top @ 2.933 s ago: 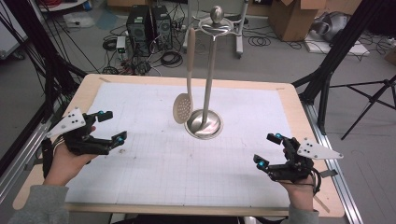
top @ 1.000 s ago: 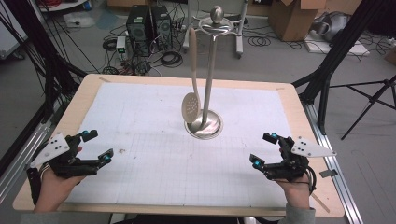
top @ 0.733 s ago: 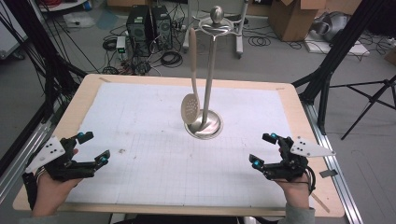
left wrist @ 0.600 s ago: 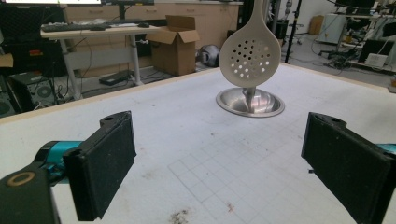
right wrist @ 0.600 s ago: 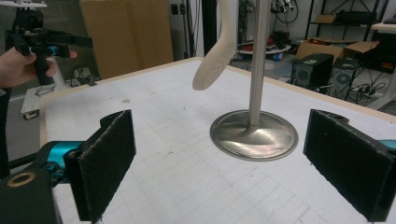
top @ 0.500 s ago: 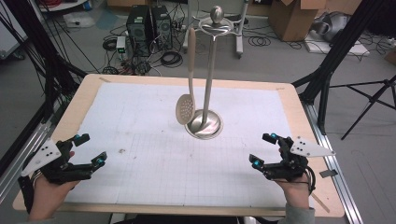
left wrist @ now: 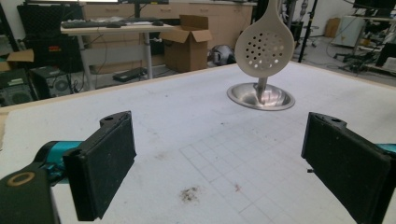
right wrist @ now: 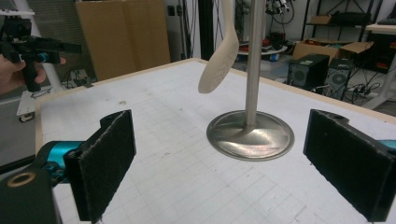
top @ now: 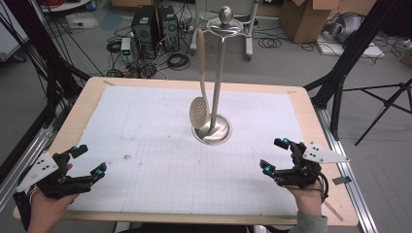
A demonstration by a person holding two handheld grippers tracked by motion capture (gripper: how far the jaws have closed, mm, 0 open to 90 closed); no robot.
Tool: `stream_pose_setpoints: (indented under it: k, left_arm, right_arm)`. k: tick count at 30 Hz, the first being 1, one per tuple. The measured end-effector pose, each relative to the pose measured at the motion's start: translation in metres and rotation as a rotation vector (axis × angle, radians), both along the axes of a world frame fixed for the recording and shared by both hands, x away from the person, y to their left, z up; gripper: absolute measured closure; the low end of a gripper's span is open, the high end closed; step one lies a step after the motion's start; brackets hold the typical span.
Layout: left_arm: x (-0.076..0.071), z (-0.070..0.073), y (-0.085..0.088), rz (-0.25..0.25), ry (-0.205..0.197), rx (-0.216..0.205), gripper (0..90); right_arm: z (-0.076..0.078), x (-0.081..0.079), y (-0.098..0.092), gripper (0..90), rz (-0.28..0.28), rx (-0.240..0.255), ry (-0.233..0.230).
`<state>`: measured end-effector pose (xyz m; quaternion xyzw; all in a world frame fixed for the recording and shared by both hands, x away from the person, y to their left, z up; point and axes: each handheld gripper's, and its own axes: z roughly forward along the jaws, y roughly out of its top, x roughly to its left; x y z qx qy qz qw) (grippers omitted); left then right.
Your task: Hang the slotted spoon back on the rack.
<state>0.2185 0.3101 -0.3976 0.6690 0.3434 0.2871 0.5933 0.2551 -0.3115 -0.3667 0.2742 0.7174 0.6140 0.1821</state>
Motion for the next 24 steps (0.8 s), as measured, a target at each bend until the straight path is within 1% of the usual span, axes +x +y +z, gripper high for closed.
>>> stream_pose_setpoints:
  k: [2, 5, 8, 10, 12, 14, 17, 18, 21, 24]
  left_arm:
    - [-0.001, -0.002, 0.001, 0.003, 0.001, -0.005, 10.2]
    - [-0.004, -0.003, 0.004, 0.014, -0.001, -0.014, 10.2]
    - [-0.006, -0.004, 0.007, 0.026, 0.001, -0.035, 10.2]
    - [-0.008, -0.003, 0.009, 0.034, -0.003, -0.031, 10.2]
    - [-0.009, -0.004, 0.011, 0.038, 0.000, -0.039, 10.2]
    - [-0.012, -0.004, 0.013, 0.051, -0.001, -0.025, 10.1]
    - [-0.014, -0.005, 0.016, 0.057, -0.002, -0.032, 10.2]
    - [-0.014, -0.005, 0.018, 0.063, -0.004, -0.031, 10.1]
    - [-0.014, -0.005, 0.018, 0.065, -0.001, -0.040, 10.1]
    - [-0.014, -0.005, 0.018, 0.065, 0.001, -0.028, 10.2]
  right_arm:
    - [0.000, 0.000, 0.000, 8.2, -0.002, 0.000, -0.006]
    - [0.000, 0.000, 0.000, 8.2, -0.002, -0.001, 0.000]
    - [-0.001, 0.001, 0.000, 8.2, -0.002, -0.004, -0.002]
    - [-0.001, 0.001, 0.000, 8.2, -0.005, -0.003, 0.005]
    - [-0.001, 0.001, 0.000, 8.2, -0.005, -0.003, 0.003]
    - [-0.001, 0.001, 0.000, 8.2, -0.006, -0.002, 0.006]
    - [-0.001, 0.001, -0.001, 8.2, -0.006, -0.003, 0.001]
    - [-0.001, 0.000, -0.001, 8.2, -0.010, -0.003, 0.005]
    - [-0.002, 0.001, -0.001, 8.2, -0.010, -0.004, 0.002]
    - [-0.002, 0.001, -0.002, 8.2, -0.012, 0.001, 0.001]
